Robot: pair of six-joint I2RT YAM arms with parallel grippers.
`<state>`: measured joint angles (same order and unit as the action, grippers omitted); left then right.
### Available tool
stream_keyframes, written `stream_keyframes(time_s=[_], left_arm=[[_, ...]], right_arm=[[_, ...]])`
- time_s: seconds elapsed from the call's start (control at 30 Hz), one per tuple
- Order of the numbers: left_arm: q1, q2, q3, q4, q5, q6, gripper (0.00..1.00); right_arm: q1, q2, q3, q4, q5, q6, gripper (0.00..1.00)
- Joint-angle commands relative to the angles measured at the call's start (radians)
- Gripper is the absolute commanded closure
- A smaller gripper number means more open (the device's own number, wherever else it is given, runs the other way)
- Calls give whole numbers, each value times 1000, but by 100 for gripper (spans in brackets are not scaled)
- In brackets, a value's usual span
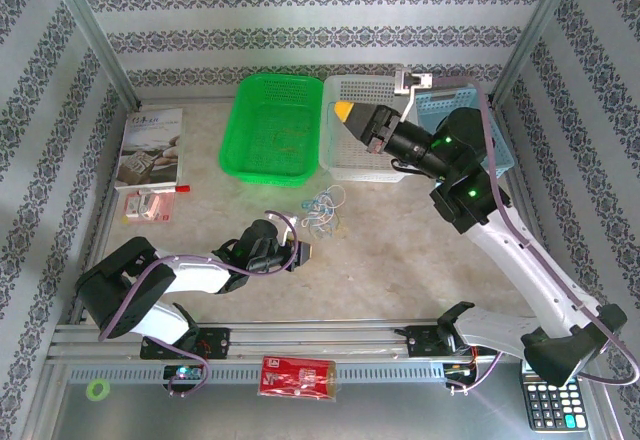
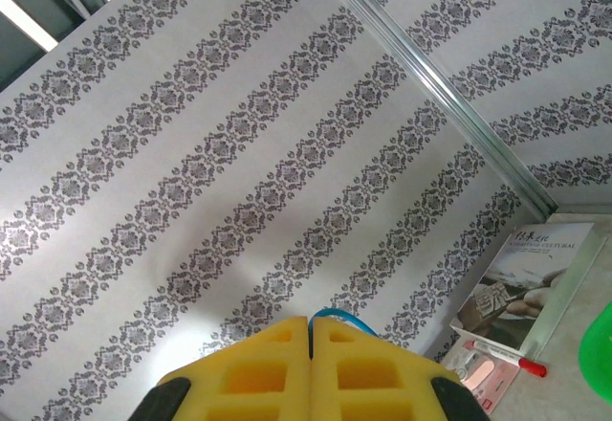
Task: Untangle the cables
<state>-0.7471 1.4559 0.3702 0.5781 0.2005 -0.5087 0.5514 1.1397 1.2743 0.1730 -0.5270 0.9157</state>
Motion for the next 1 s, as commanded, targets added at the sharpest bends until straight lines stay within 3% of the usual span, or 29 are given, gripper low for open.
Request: stream_keyframes(time_s=[0.0, 0.27, 0.47, 0.63, 0.97], left_arm=[[-15, -47, -10, 24, -6, -16, 57], [-14, -276, -7, -144, -24, 7, 32], [-14, -418, 24, -251, -44, 52, 21], [-14, -397, 85, -261, -32, 91, 17], [-14, -212, 199, -179, -55, 145, 17]], right_arm=[[-3, 2, -17, 31, -33, 20, 100], [15, -11, -137, 42, -15, 17, 100], [55, -15, -168, 43, -4, 9, 100], [100, -9, -141, 32, 2, -1, 100], [192, -7, -115, 23, 35, -17, 100]])
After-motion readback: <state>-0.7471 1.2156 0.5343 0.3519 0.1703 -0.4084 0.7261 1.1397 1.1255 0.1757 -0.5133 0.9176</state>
